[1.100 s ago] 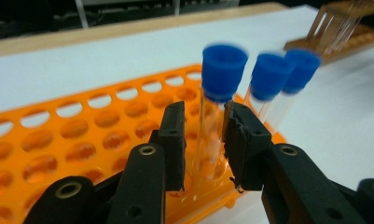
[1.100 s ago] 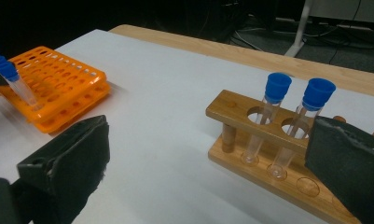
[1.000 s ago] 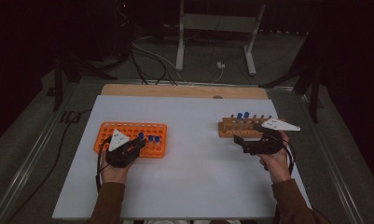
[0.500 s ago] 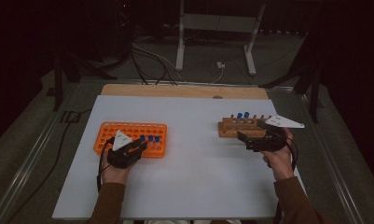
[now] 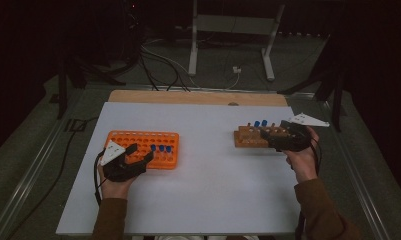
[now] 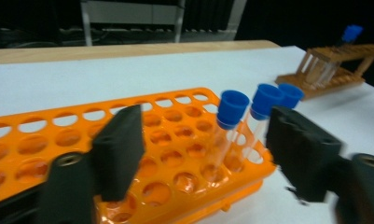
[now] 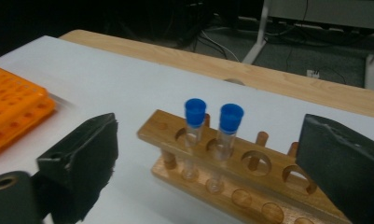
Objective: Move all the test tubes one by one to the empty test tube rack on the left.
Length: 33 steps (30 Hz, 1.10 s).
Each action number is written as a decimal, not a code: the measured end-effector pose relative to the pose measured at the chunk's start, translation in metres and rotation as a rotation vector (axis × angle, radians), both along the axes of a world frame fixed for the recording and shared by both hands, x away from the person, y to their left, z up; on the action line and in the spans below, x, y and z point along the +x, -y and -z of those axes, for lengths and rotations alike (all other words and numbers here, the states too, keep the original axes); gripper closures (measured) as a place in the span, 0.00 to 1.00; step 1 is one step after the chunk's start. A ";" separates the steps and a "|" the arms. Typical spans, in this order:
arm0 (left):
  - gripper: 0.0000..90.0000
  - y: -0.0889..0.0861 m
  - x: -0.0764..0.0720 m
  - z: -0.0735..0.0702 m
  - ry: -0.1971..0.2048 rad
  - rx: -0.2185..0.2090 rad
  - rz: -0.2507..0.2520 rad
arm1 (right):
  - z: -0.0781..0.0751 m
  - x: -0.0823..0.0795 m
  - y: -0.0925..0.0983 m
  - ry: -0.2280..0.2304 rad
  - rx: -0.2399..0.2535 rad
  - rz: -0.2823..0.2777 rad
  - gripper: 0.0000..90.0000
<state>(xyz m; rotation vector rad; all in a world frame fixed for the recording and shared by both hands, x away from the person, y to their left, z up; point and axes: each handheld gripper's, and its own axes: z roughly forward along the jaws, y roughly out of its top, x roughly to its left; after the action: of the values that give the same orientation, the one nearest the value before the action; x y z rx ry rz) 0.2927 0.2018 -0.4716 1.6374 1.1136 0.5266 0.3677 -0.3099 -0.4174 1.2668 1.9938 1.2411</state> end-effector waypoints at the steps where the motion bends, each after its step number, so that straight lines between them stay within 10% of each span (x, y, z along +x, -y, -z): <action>1: 0.22 -0.001 0.000 -0.001 -0.001 0.004 -0.010 | 0.001 0.002 0.000 -0.003 -0.004 0.000 0.08; 15: 0.01 -0.002 0.000 -0.001 -0.002 -0.005 -0.045 | 0.022 0.030 -0.001 -0.049 -0.052 0.024 0.65; 33: 0.01 0.000 0.001 0.002 -0.016 0.008 -0.043 | 0.038 0.038 -0.011 -0.076 -0.071 0.006 0.85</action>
<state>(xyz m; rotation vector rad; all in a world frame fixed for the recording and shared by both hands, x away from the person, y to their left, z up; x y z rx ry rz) 0.2939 0.2020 -0.4732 1.6300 1.1614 0.5473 0.4057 -0.2993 -0.4559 1.3024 2.0669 1.1250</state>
